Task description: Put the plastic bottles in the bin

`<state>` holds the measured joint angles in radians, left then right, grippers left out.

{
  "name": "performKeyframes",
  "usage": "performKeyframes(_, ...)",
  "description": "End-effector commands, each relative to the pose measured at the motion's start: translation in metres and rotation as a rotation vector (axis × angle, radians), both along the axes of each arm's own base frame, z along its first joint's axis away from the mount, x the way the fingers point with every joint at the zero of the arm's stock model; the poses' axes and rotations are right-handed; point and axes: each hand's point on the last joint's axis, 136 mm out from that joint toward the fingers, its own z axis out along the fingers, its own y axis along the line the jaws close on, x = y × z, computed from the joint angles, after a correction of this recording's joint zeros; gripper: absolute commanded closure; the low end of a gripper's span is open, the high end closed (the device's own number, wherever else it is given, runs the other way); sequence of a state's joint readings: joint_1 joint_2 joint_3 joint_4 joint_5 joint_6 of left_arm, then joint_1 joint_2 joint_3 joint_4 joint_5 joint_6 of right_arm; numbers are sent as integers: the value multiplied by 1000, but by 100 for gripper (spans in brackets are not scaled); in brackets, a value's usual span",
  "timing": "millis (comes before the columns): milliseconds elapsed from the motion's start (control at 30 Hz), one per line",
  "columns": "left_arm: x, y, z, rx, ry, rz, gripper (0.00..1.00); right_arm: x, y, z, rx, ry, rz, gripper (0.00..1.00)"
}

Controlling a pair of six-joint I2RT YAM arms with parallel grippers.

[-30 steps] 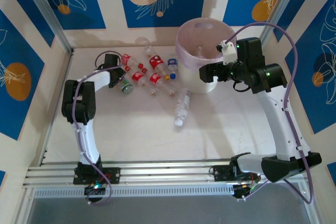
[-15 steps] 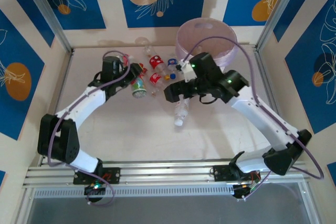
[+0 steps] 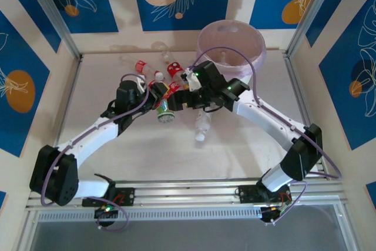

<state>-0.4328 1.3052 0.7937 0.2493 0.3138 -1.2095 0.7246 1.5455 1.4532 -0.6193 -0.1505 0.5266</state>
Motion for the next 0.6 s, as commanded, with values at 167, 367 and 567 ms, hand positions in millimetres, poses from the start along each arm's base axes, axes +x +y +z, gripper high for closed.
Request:
performKeyframes(167, 0, -16, 30, -105, -68, 3, 53, 3, 17, -18, 61, 80, 13, 9)
performKeyframes(367, 2, -24, 27, -167, -65, 16, 54, 6, 29, -22, 109, 122, 24, 14)
performKeyframes(567, 4, -23, 26, -180, -65, 35, 54, 5, 31, -25, 115, 133, 25, 24)
